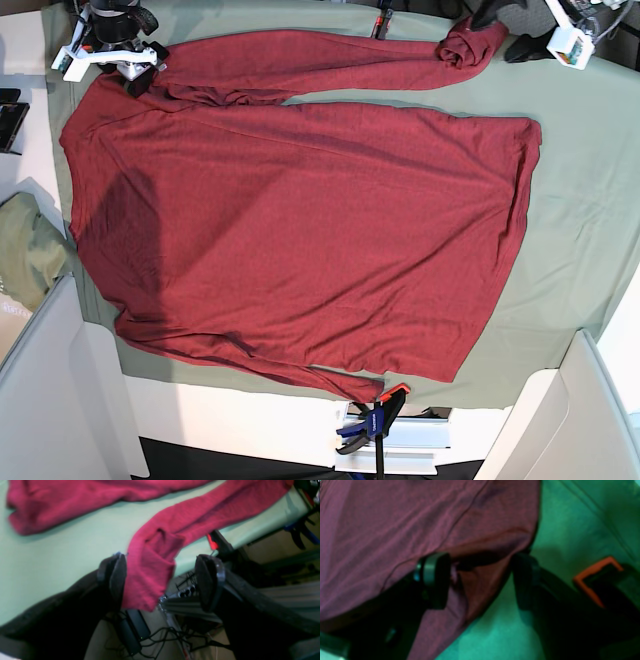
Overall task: Fold the T-shirt properly
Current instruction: 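Lower the left gripper onto the bunched sleeve cuff and grasp it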
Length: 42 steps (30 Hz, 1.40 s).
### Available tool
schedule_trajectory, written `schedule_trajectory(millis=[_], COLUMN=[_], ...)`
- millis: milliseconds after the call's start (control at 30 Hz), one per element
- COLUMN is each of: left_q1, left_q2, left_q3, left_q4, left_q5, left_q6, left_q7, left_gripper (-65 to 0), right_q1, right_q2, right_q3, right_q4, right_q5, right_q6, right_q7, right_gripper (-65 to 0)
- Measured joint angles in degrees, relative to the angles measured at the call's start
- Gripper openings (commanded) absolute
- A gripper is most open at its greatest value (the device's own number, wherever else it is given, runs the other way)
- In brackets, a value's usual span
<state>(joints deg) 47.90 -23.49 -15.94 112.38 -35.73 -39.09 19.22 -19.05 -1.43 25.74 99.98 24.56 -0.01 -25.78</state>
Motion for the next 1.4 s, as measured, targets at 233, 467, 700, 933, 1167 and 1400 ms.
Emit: schedule_trajectory(millis=[233,467,700,933,1167,1400], left_q1=[-1.9,-3.7,-5.5,-6.2,-7.3,-8.4], left_q2=[0.0,0.0,0.0,0.0,0.0,0.2], left_q3=[3.9,3.9,3.9,5.1,10.1,10.0], left_q4=[-0.1,-1.1,-4.9,-5.7,-5.7,-7.6], left_q5=[8.3,11.2,12.0,11.9,15.7,15.5], left_q6=[1.4,3.9,4.0,4.1,5.5,6.9], left_q7=[-1.6,-2.1,-2.1,-2.1,-3.0,-4.1], left_gripper=[-18.9,-18.9,-18.8,-18.9,-18.9,-22.1], right_q1=[0.0,0.0,0.0,0.0,0.0,-0.2], right_q2=[0.0,0.0,0.0,0.0,0.0,0.0], right_q3=[0.0,0.0,0.0,0.0,0.0,0.0], right_q4=[0.0,0.0,0.0,0.0,0.0,0.0], right_q5=[0.0,0.0,0.0,0.0,0.0,-1.9], right_q6=[0.0,0.0,0.0,0.0,0.0,0.0], right_q7=[0.0,0.0,0.0,0.0,0.0,0.0], right_gripper=[-25.8,-25.8,-25.8,-25.8,-25.8,-26.0])
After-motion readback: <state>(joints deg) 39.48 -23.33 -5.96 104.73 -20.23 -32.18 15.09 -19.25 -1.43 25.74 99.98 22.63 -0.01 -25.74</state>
